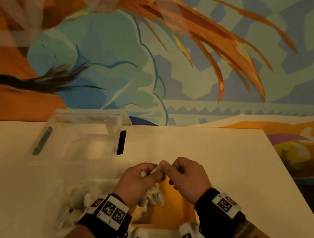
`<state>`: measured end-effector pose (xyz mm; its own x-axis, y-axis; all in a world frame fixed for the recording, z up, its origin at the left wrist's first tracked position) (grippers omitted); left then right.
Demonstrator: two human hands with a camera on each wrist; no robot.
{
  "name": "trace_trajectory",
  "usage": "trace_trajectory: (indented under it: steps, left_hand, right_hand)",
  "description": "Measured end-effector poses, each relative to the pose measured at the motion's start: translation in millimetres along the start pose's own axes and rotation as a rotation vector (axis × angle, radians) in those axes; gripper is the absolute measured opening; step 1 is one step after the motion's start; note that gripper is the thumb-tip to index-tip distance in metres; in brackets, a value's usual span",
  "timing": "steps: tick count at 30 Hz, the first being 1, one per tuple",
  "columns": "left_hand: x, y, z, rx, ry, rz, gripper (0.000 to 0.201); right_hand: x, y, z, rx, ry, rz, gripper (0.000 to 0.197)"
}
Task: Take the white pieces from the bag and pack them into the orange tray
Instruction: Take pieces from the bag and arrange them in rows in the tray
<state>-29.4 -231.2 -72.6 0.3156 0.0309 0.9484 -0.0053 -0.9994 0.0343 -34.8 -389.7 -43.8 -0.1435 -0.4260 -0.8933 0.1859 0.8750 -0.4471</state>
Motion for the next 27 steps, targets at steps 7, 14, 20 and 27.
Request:
trace_trajectory:
  steps: [7, 14, 20, 27]
  left_hand:
    - [-7.2, -8.0, 0.5, 0.033, -0.013, 0.000, 0.019]
    - [-12.6, -20.3, 12.3, 0.084, 0.044, 0.204, 0.013]
    - [-8.9, -18.1, 15.0, 0.043, 0.103, 0.286, 0.012]
    - [-20.7, -29.5, 22.4, 0.080, 0.061, 0.250, 0.003]
  right_hand:
    - [-4.4, 6.1, -1.7, 0.012, -0.053, 0.082, 0.016]
    - [-12.6, 5.5, 7.1, -0.010, -0.184, -0.018, 0.010]
    - [-16.6, 13.7, 10.5, -0.069, -0.217, -0.033, 0.015]
    - [18.1, 30.8, 11.1, -0.095, -0.060, -0.030, 0.006]
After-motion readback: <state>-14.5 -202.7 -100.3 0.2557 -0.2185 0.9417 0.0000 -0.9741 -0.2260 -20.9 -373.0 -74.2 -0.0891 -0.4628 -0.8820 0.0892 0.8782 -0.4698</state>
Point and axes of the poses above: each hand's wrist, its own z-axis towards the middle knuckle, its own y-axis out of the palm, x = y × z, the point moved 6 cm from there along z, towards the middle knuckle, and after that the axes turned 11 degrees about x, right-handed, at the moved point
